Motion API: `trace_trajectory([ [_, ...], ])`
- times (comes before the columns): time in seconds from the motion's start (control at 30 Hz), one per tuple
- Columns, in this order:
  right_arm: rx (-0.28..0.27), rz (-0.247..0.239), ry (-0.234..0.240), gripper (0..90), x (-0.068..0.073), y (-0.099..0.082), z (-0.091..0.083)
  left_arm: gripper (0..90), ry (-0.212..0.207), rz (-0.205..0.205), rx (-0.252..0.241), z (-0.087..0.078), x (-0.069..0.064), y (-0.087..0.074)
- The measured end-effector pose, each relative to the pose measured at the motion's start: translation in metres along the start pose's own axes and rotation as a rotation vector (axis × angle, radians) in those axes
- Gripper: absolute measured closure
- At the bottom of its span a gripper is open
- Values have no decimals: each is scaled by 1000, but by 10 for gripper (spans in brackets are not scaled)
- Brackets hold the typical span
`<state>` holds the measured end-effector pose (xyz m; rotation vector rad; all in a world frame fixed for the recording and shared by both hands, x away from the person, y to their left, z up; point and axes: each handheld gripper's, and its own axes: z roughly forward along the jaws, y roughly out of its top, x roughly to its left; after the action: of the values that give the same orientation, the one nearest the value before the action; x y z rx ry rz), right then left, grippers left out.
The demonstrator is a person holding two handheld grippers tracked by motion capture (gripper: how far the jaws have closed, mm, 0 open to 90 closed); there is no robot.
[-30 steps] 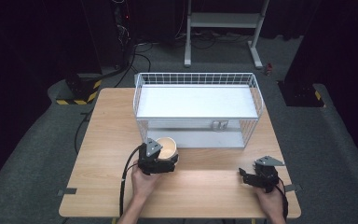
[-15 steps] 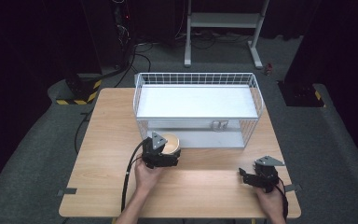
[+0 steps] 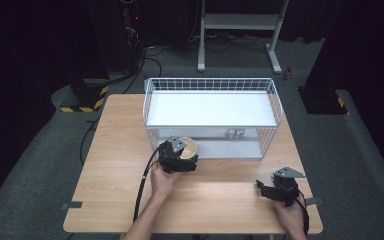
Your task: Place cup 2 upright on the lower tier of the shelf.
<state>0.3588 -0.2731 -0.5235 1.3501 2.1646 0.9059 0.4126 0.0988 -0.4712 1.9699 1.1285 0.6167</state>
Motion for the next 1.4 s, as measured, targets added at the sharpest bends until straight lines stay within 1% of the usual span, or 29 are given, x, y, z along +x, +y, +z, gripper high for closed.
trace_trajectory([
  [0.03,0,0,0,237,0,0,0,88,-2,-9,1,2,0,0],
  [0.13,0,-1,0,237,0,0,0,88,10,-7,12,6,1,0],
  [0.2,0,0,0,237,0,0,0,88,10,-9,20,9,3,-1],
  [0.3,0,-1,0,237,0,0,0,88,12,-15,19,12,4,0],
  [0.37,0,-2,0,237,0,0,0,88,18,-12,22,13,4,2],
  [0.43,0,-1,0,237,0,0,0,88,15,-8,27,15,4,4],
  [0.6,0,0,0,237,0,0,0,87,19,-10,24,19,6,5],
  [0.63,0,1,0,237,0,0,0,87,11,-21,17,20,7,5],
  [0.7,0,0,0,237,0,0,0,87,11,-16,19,22,7,6],
  [0.83,0,0,0,237,0,0,0,87,15,-18,18,24,8,7],
  [0.97,0,0,0,237,0,0,0,87,21,-17,7,26,9,7],
  [1.03,0,0,0,237,0,0,0,87,24,-26,0,28,9,8],
  [1.1,0,0,0,237,0,0,0,87,27,-19,-4,29,10,8],
  [1.13,0,0,0,237,0,0,0,86,35,-14,5,30,11,9],
  [1.23,0,0,0,237,0,0,0,85,40,-18,11,32,11,12],
  [1.3,0,0,0,237,0,0,0,84,53,-9,11,33,11,13],
  [1.37,0,0,0,237,0,0,0,82,65,-17,11,34,11,13],
  [1.4,0,0,0,237,0,0,0,82,52,-16,11,34,11,13],
])
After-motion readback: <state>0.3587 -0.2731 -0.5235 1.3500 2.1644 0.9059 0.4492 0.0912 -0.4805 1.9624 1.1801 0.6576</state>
